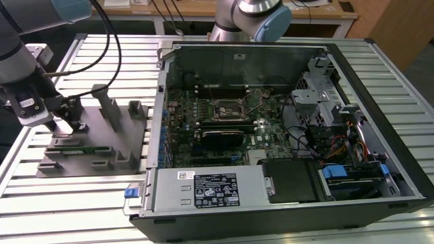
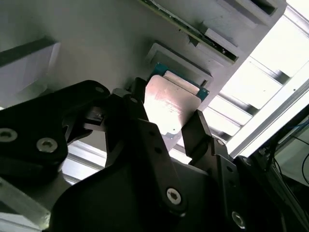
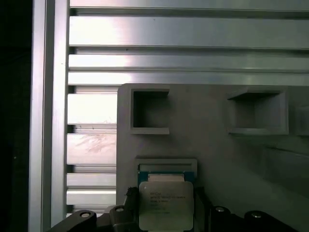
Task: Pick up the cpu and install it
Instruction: 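Pick up the cpu and move it towards the insertion slot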
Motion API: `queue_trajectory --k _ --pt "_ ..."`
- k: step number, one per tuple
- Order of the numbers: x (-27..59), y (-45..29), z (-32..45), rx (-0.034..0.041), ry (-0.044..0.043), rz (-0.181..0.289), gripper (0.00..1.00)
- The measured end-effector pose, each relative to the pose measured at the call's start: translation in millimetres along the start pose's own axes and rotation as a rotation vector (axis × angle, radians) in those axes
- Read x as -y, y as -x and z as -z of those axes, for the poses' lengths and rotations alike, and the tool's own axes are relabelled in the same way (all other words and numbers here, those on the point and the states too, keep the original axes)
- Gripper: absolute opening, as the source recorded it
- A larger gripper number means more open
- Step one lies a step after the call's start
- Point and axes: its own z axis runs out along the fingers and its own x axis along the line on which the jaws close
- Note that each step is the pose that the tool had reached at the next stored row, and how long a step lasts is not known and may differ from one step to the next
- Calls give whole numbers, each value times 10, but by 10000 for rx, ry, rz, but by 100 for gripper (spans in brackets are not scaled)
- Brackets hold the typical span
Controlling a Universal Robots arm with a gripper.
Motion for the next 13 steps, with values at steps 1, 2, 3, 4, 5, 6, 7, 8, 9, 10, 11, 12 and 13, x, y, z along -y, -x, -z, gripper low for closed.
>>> queue_trajectory --k 1,2,3,4,5,6,7,8,9,10,11,12,13 --pt "-1 1 23 1 0 0 54" --pt "-2 1 56 2 1 0 54" --pt "-2 2 74 3 0 0 54" --pt "-3 2 93 3 1 1 54" --pt "-4 2 114 3 0 0 54" --pt "-5 3 136 3 0 0 54" --pt "-5 3 160 3 0 0 54" --pt "-6 4 188 5 0 0 54" --pt "-7 4 216 5 1 0 54" --pt "-8 5 240 6 0 0 54" --pt "-9 5 262 5 0 0 54" --pt "-10 5 284 6 0 0 54" --pt "-10 6 307 7 0 1 54"
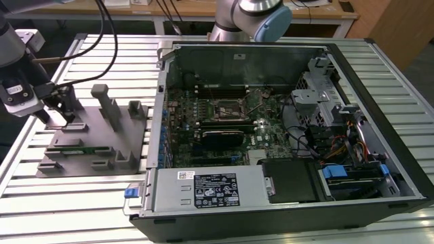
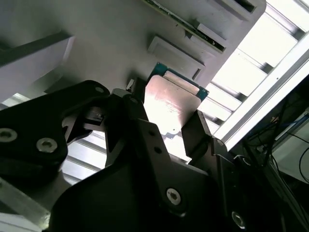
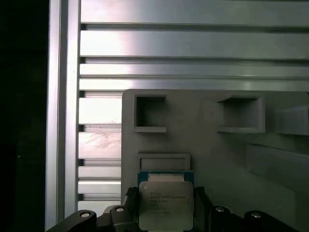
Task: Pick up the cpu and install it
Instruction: 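Pick up the cpu and move it towards the insertion slot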
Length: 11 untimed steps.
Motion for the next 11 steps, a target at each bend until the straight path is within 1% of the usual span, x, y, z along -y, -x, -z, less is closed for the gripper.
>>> queue_trajectory --k 11 --pt "-10 5 280 16 0 1 54"
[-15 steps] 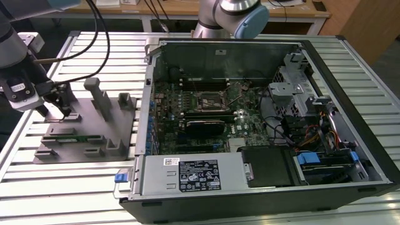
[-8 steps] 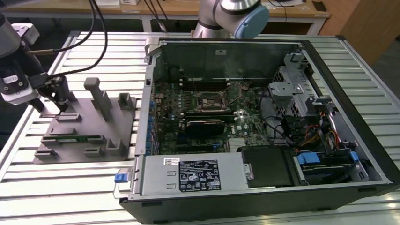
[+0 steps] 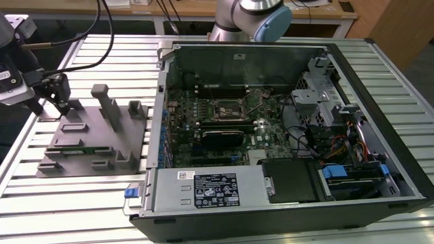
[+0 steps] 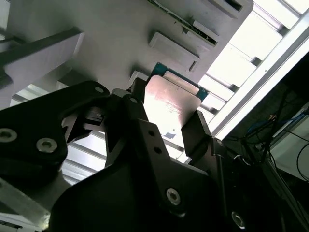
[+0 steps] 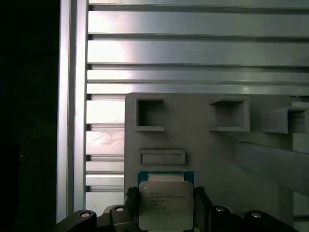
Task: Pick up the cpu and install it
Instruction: 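Pick up the cpu and move it towards the insertion slot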
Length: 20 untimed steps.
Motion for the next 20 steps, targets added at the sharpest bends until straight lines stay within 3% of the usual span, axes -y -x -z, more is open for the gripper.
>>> queue_trajectory --k 20 --pt "-18 11 530 45 1 2 54"
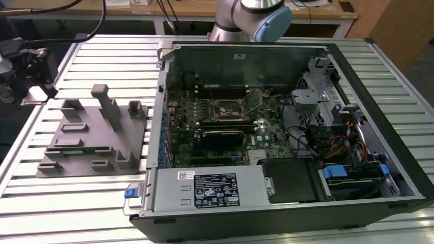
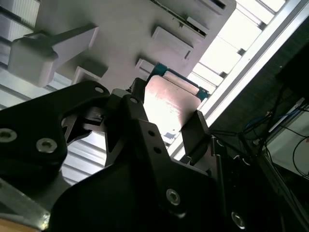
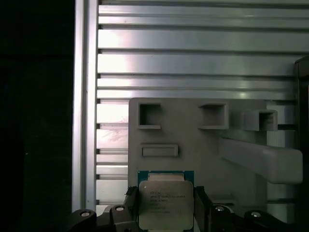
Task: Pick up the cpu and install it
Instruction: 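Pick up the cpu and move it towards the insertion slot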
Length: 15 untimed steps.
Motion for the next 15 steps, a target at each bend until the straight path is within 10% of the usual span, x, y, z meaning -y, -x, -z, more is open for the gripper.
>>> queue_trajectory --k 15 --pt "-12 9 352 38 0 1 54"
